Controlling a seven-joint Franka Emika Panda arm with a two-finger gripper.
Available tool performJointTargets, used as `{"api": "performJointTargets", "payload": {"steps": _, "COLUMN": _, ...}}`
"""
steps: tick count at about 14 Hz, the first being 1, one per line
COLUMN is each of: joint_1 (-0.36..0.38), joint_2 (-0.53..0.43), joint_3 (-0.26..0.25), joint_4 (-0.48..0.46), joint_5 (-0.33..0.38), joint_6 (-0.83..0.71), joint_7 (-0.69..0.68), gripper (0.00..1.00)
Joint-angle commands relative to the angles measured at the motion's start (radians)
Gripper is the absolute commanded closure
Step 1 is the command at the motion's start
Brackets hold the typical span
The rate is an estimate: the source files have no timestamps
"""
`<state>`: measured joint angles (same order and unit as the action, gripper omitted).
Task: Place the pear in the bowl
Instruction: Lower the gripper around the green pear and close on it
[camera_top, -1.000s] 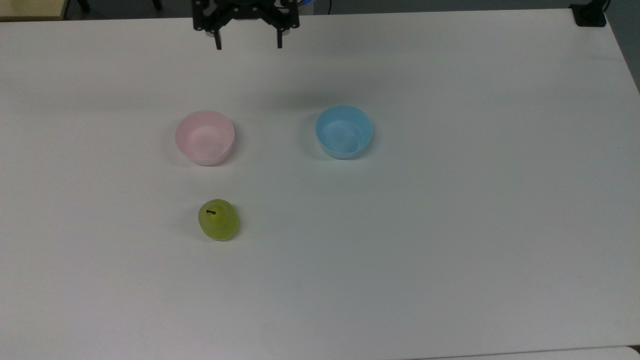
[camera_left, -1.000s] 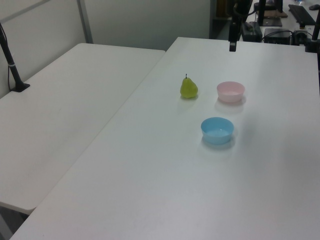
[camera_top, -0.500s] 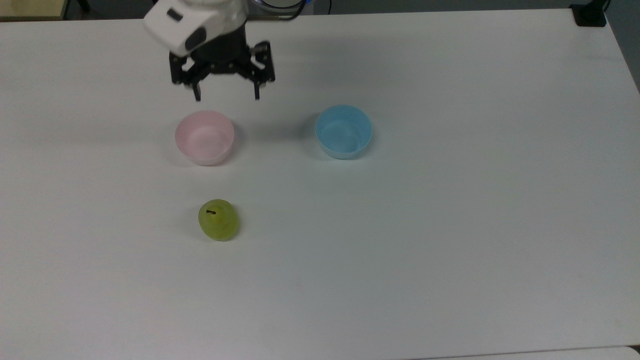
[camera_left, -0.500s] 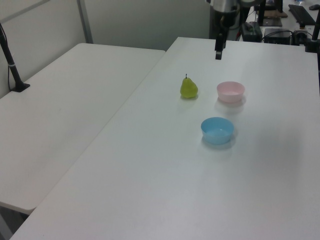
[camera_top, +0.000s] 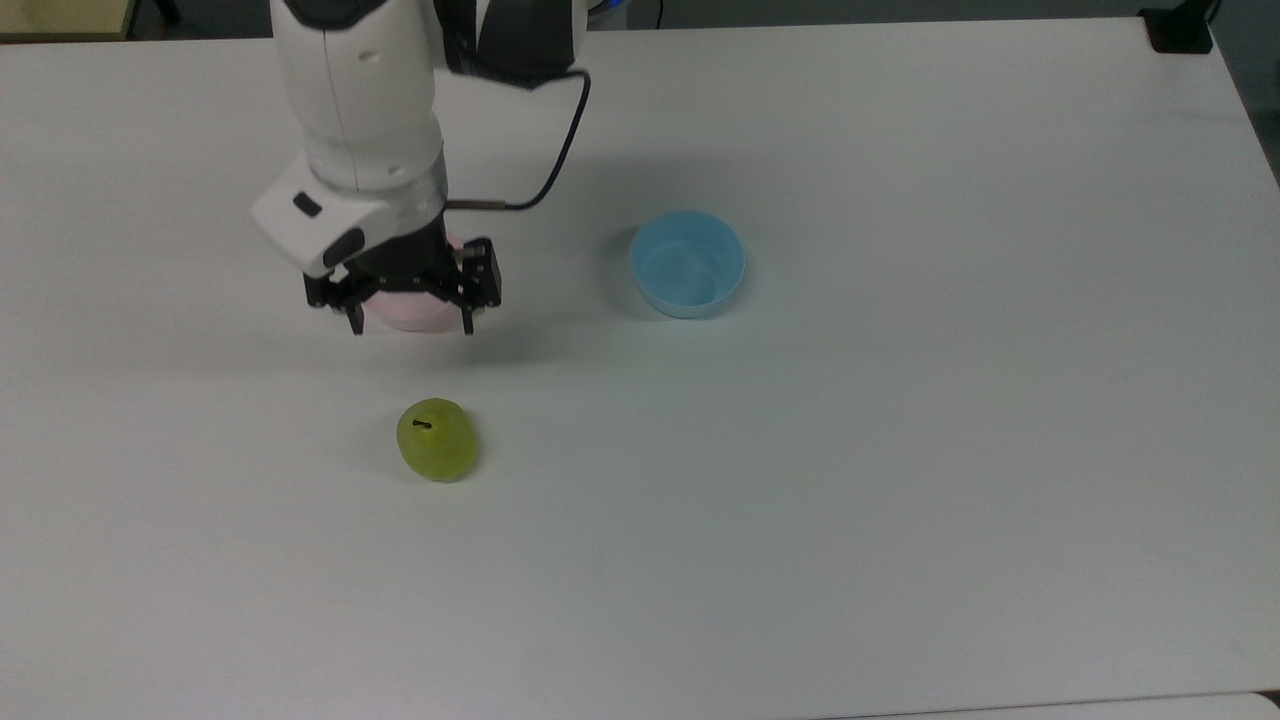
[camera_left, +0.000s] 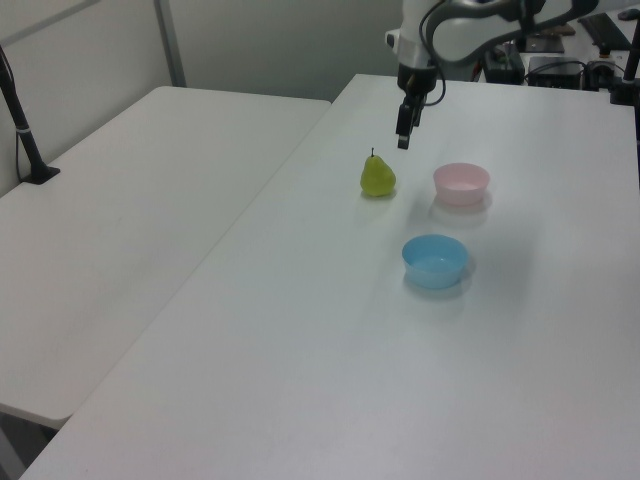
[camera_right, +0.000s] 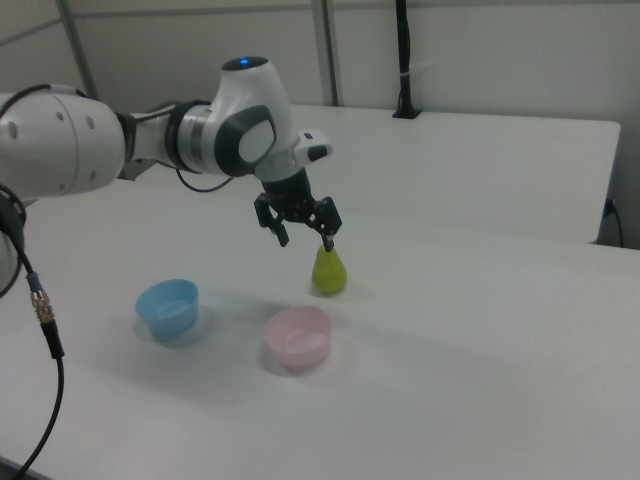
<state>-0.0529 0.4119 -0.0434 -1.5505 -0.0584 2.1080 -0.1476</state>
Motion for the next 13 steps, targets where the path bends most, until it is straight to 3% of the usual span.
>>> {"api": "performJointTargets", "payload": {"steps": 1, "joint_1": -0.001, "joint_2": 0.057, "joint_3": -0.006, "joint_4": 0.027, "joint_5": -0.004, "joint_6": 0.078, "joint_7": -0.021, "gripper": 0.00}}
{"api": "performJointTargets", "payload": {"steps": 12, "joint_1": 0.007, "joint_2": 0.200, "joint_3": -0.004, "joint_4": 0.026, "joint_5": -0.008, "joint_6": 0.322, "joint_7": -0.017, "gripper": 0.00}}
{"api": "performJointTargets", "payload": {"steps": 13, "joint_1": 0.007, "joint_2": 0.205, "joint_3": -0.004, "joint_4": 0.026, "joint_5": -0.009, "joint_6": 0.323, "joint_7": -0.020, "gripper": 0.12}}
